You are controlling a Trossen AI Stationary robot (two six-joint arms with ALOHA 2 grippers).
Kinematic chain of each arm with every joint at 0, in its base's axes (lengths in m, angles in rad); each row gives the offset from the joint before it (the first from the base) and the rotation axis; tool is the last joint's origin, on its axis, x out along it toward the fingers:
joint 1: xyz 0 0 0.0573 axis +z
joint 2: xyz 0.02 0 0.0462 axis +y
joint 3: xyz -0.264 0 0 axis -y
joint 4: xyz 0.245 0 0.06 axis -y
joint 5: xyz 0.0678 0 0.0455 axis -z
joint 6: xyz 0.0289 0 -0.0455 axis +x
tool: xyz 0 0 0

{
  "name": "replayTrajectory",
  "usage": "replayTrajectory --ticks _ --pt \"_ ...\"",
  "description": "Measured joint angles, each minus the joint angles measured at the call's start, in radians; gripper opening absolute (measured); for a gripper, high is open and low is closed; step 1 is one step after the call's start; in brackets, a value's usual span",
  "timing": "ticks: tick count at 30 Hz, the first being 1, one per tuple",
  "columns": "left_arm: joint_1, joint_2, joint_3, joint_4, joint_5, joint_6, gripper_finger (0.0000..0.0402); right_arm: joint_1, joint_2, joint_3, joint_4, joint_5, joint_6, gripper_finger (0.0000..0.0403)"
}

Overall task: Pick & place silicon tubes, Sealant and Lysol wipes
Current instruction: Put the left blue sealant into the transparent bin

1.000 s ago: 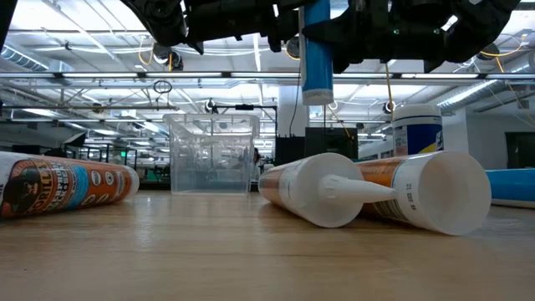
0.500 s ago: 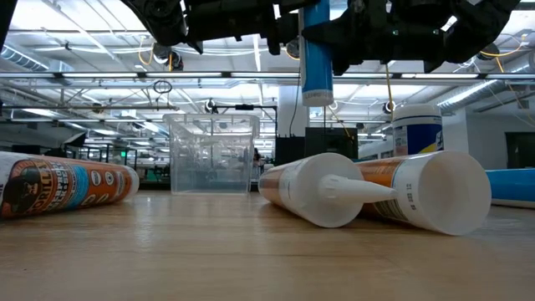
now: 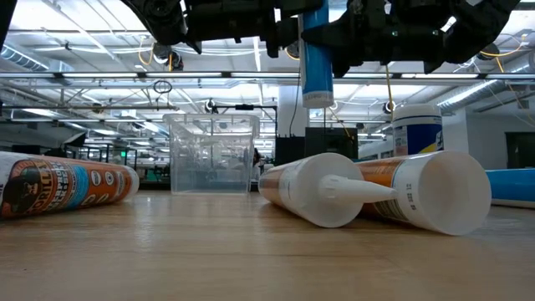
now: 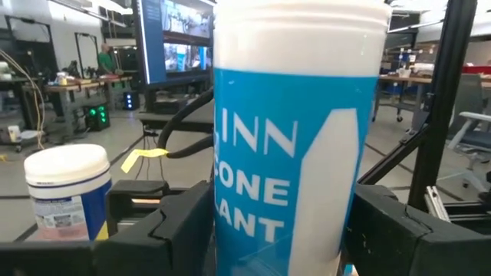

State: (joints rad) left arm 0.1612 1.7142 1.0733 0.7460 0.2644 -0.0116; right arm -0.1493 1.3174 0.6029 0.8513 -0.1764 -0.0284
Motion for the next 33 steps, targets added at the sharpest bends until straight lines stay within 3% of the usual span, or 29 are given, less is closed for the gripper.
replayTrajectory --ticks 10,20,26,33 --pt "-0.006 0.001 0.000 0.000 -0.003 0.087 0.0216 0.000 0.000 0.000 -0.014 -0.003 -0.018 0.0202" --pt "-0.005 0.003 -0.001 -0.034 -0.004 0.124 0.0216 0.000 0.000 0.000 -0.019 -0.006 -0.006 0.0276" --pt "-0.005 -0.009 -0.002 -0.062 -0.004 0.141 0.0216 0.001 -0.008 0.000 -0.059 -0.006 -0.009 0.0278" --pt "-0.005 -0.075 -0.002 -0.148 -0.004 0.183 0.0216 -0.008 -0.114 -0.002 -0.207 -0.006 -0.022 0.0269"
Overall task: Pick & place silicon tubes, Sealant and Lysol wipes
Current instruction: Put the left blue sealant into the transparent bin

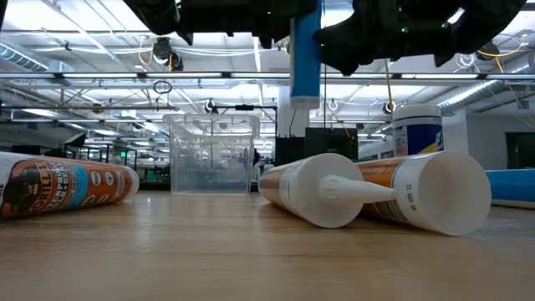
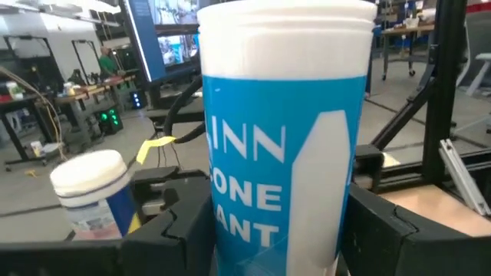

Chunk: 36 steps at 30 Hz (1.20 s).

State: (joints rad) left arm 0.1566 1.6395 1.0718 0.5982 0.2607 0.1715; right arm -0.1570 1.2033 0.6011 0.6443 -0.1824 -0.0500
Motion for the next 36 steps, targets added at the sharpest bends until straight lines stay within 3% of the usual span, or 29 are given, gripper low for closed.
replayTrajectory --ticks 6,14,20,36 --pt "-0.010 -0.036 -0.006 -0.078 -0.022 0.036 0.0216 0.000 -0.135 -0.050 -0.099 0.000 -0.021 0.0264" --pt "-0.011 -0.065 -0.005 -0.161 -0.090 0.062 0.0216 0.000 -0.326 -0.179 -0.151 0.152 -0.015 0.0262" --pt "-0.014 -0.078 -0.005 -0.198 -0.115 0.059 0.0216 0.000 -0.447 -0.290 -0.149 0.161 0.008 0.0262" --pt "-0.013 -0.078 -0.005 -0.207 -0.173 0.055 0.0216 0.000 -0.618 -0.484 -0.147 0.212 0.067 0.0263"
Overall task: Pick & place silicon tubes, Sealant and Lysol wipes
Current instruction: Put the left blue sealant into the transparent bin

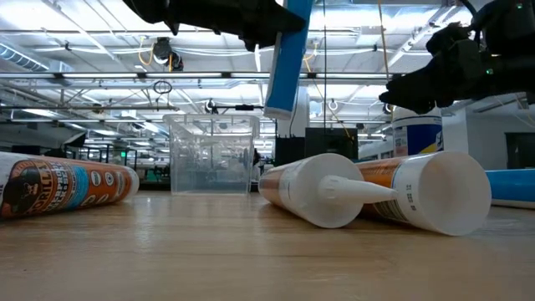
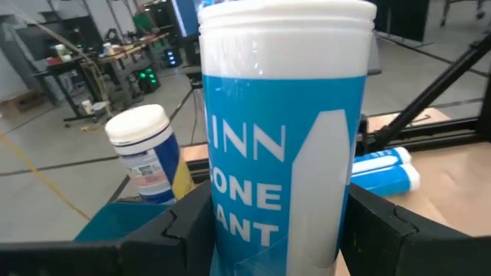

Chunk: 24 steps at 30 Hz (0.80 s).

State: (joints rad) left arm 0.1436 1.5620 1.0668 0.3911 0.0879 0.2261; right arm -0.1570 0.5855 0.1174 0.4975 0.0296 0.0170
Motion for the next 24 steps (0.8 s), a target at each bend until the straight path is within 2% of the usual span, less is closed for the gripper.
replayTrajectory --ticks 8,17,24 --pt "-0.009 -0.033 0.000 -0.054 -0.041 0.007 0.0216 0.000 -0.011 -0.021 -0.007 0.000 0.024 0.0263" --pt "-0.100 -0.200 0.001 -0.291 -0.233 0.084 0.0216 0.000 -0.027 -0.023 -0.033 0.000 0.026 0.0263" --pt "-0.192 -0.313 0.001 -0.474 -0.455 0.117 0.0216 0.000 -0.031 -0.023 -0.032 0.003 0.021 0.0263"
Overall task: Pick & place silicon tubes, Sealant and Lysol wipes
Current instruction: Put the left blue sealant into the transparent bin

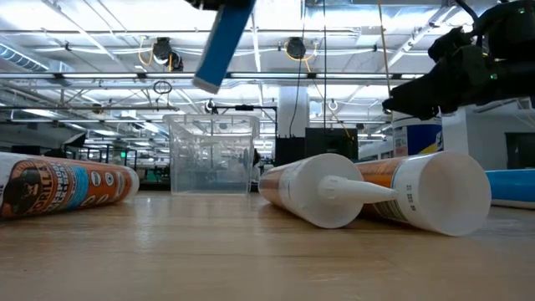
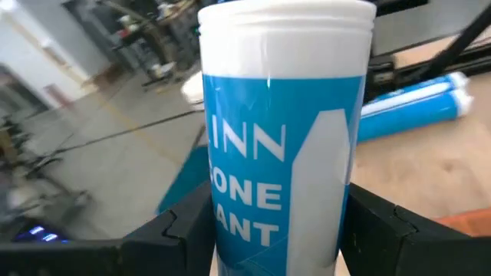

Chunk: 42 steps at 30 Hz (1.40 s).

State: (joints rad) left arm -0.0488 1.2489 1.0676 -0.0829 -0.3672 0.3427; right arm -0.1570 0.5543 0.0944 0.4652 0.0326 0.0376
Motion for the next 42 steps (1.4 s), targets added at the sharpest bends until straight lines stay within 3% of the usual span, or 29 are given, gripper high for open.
replayTrajectory --ticks 14,22,35,42 --pt "-0.152 -0.089 0.000 -0.264 -0.311 -0.170 0.0216 0.000 -0.017 0.000 -0.013 -0.002 -0.005 0.0263" --pt "-0.155 -0.201 -0.049 -0.408 -0.419 -0.302 0.0216 0.000 -0.018 0.000 -0.040 -0.003 -0.008 0.0263" --pt "-0.065 -0.652 -0.478 -0.140 -0.329 -0.325 0.0216 0.000 -0.018 0.001 -0.028 -0.003 -0.023 0.0263" --pt "0.013 -0.747 -0.685 0.151 -0.083 -0.322 0.0216 0.000 -0.018 0.001 -0.021 -0.001 -0.023 0.0263"
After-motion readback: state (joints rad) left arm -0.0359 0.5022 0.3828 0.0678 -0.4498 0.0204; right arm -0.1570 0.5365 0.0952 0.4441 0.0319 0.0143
